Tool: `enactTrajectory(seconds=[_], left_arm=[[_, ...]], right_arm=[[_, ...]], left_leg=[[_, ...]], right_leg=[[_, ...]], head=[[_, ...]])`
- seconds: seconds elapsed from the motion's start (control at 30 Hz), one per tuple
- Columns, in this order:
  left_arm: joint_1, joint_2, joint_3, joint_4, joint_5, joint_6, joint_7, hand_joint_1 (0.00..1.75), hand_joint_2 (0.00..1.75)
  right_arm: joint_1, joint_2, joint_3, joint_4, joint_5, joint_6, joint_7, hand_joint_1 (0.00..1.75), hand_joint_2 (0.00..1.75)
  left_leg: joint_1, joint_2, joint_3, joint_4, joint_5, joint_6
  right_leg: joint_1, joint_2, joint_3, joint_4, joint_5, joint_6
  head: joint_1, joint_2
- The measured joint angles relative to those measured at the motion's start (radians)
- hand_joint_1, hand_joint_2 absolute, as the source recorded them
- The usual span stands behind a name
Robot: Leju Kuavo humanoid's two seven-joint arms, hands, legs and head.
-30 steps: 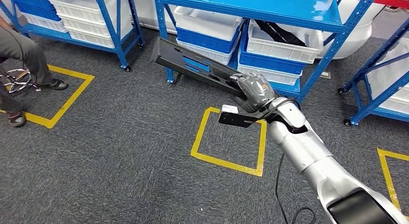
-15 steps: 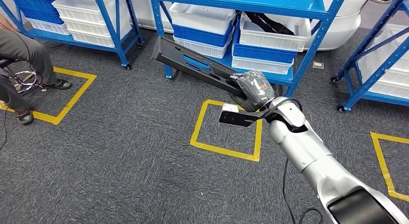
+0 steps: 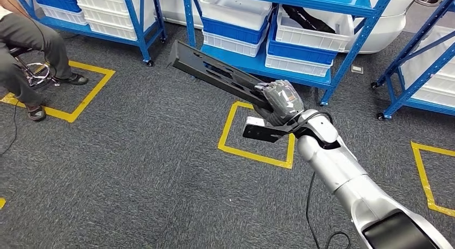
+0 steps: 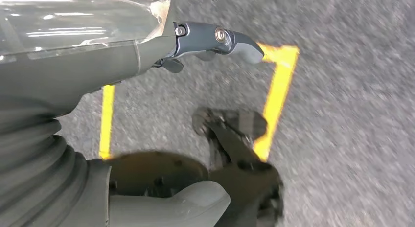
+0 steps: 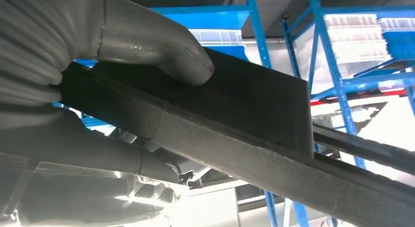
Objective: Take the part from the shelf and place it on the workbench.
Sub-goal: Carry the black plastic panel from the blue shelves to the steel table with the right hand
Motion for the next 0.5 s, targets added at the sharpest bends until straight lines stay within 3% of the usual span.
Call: enactTrajectory(seconds=[0.03, 0.07, 0.1, 0.13, 0.17, 0.2, 0.27, 0.3, 0.33, 0.4, 0.43, 0.5], left_arm=[[0.000, 0.000, 0.000, 0.000, 0.000, 0.000, 0.000, 0.00, 1.75], [0.000, 0.000, 0.000, 0.000, 0.000, 0.000, 0.000, 0.00, 1.75], [0.000, 0.000, 0.000, 0.000, 0.000, 0.000, 0.000, 0.00, 1.75], [0.000, 0.000, 0.000, 0.000, -0.001, 0.000, 0.000, 0.00, 1.75], [0.000, 0.000, 0.000, 0.000, -0.001, 0.000, 0.000, 0.00, 1.75], [0.000, -0.001, 0.000, 0.000, -0.001, 0.000, -0.001, 0.00, 1.75], [0.000, -0.002, 0.001, 0.000, -0.003, 0.001, -0.003, 0.00, 1.75], [0.000, -0.003, 0.001, 0.000, -0.004, 0.001, -0.004, 0.00, 1.75], [0.000, -0.003, 0.002, 0.000, -0.005, 0.001, -0.005, 0.00, 1.75], [0.001, -0.003, 0.003, 0.000, -0.007, 0.001, -0.008, 0.00, 1.75], [0.002, -0.002, 0.003, 0.000, -0.008, 0.001, -0.010, 0.00, 1.75], [0.004, -0.002, 0.004, 0.000, -0.007, 0.002, -0.016, 0.00, 1.75]], right_arm=[[0.001, 0.000, 0.000, 0.000, 0.000, 0.000, 0.000, 1.75, 1.75], [0.002, -0.001, 0.000, 0.000, -0.001, 0.000, 0.000, 1.75, 1.75], [0.004, -0.001, 0.000, 0.000, -0.001, 0.000, 0.000, 1.75, 1.75], [0.006, -0.001, 0.000, 0.001, -0.001, 0.000, 0.000, 1.75, 1.75], [0.006, 0.000, 0.000, 0.001, 0.000, 0.000, 0.000, 1.75, 1.75], [0.005, 0.000, 0.000, 0.001, 0.002, 0.000, 0.000, 1.75, 1.75], [0.000, 0.004, 0.000, 0.000, 0.009, 0.000, 0.001, 1.75, 1.75], [-0.004, 0.005, 0.000, 0.000, 0.013, -0.001, 0.002, 1.75, 1.75], [-0.006, 0.007, 0.000, 0.001, 0.015, 0.000, 0.003, 1.75, 1.75], [-0.011, 0.010, 0.000, 0.003, 0.016, 0.001, 0.005, 1.75, 1.75], [-0.013, 0.013, 0.000, 0.004, 0.015, 0.002, 0.005, 1.75, 1.75], [-0.017, 0.019, 0.000, 0.005, 0.011, 0.005, 0.003, 1.75, 1.75]], left_leg=[[-0.002, 0.000, -0.016, 0.000, 0.013, 0.003], [-0.005, 0.000, -0.032, 0.001, 0.026, 0.004], [-0.007, 0.000, -0.049, 0.001, 0.039, 0.004], [-0.008, 0.000, -0.065, 0.001, 0.052, 0.003], [-0.010, 0.000, -0.080, 0.002, 0.065, 0.001], [-0.011, 0.000, -0.093, 0.002, 0.078, -0.002], [-0.014, 0.001, -0.108, 0.000, 0.102, -0.011], [-0.014, 0.001, -0.110, -0.003, 0.113, -0.017], [-0.014, 0.001, -0.110, -0.009, 0.124, -0.022], [-0.011, -0.001, -0.117, -0.009, 0.123, -0.034], [-0.010, -0.002, -0.125, 0.007, 0.095, -0.039], [-0.006, -0.004, -0.151, 0.095, -0.007, -0.049]], right_leg=[[0.000, 0.001, -0.016, 0.068, -0.034, 0.001], [0.001, 0.001, -0.023, 0.122, -0.048, 0.006], [0.001, 0.002, -0.017, 0.150, -0.042, 0.015], [0.003, 0.002, 0.006, 0.145, -0.022, 0.025], [0.005, 0.002, 0.048, 0.104, 0.001, 0.030], [0.008, 0.002, 0.107, 0.030, 0.008, 0.026], [0.019, 0.002, 0.210, -0.123, -0.015, 0.004], [0.024, 0.003, 0.234, -0.167, -0.029, -0.009], [0.028, 0.003, 0.236, -0.184, -0.029, -0.019], [0.016, 0.002, 0.223, -0.186, -0.007, -0.038], [0.009, 0.001, 0.216, -0.189, 0.005, -0.050], [0.004, 0.000, 0.196, -0.191, 0.031, -0.067]], head=[[0.002, 0.000], [0.002, 0.000], [0.003, 0.000], [0.003, 0.000], [0.003, 0.000], [0.003, 0.000], [0.002, 0.000], [0.001, 0.000], [0.000, 0.000], [0.000, 0.000], [-0.002, 0.000], [-0.004, 0.000]])
